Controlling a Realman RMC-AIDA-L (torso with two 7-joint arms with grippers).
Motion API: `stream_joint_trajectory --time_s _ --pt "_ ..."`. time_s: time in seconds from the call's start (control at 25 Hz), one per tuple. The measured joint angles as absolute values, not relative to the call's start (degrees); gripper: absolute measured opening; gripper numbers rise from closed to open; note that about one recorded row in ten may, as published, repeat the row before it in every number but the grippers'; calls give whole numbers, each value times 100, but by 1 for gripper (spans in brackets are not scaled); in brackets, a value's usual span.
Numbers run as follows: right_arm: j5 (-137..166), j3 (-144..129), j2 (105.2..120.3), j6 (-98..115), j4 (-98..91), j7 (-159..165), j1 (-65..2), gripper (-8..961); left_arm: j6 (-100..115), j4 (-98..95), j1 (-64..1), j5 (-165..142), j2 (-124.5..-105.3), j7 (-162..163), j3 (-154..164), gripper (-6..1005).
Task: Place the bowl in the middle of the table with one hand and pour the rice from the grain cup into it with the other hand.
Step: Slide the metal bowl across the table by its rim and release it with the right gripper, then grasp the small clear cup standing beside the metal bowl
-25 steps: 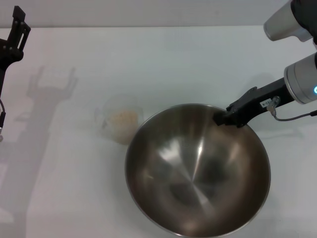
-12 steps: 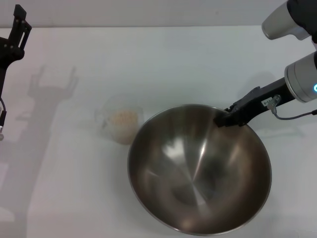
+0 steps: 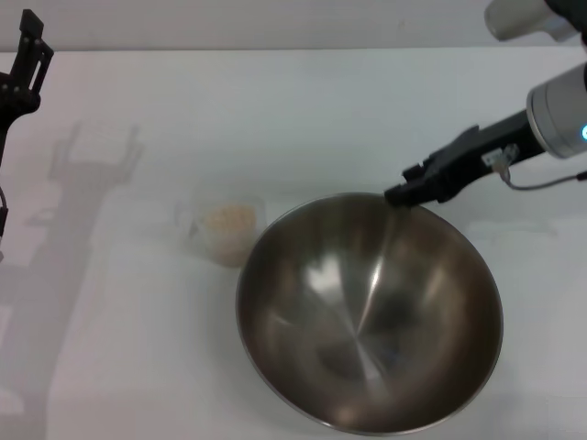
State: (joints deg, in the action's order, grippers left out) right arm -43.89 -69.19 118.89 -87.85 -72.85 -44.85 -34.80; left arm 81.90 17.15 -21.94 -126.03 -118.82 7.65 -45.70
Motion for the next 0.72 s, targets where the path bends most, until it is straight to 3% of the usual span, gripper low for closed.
stream_joint_trajectory --time_s 0.16,0.32,0.72 --pt "-4484 -6851 11889 -8630 -7598 -4558 -3521 410 8233 1713 -2163 -12603 -11875 765 -4570 802" --pt "-4547 -6899 11904 -8134 -7976 -4796 -3337 410 8301 1698 -2112 -12603 -11868 765 -4592 801" --pt "-4713 -7325 11939 -4952 -8518 -5227 -2218 410 8323 1696 -2073 -12603 -11875 765 -4641 800"
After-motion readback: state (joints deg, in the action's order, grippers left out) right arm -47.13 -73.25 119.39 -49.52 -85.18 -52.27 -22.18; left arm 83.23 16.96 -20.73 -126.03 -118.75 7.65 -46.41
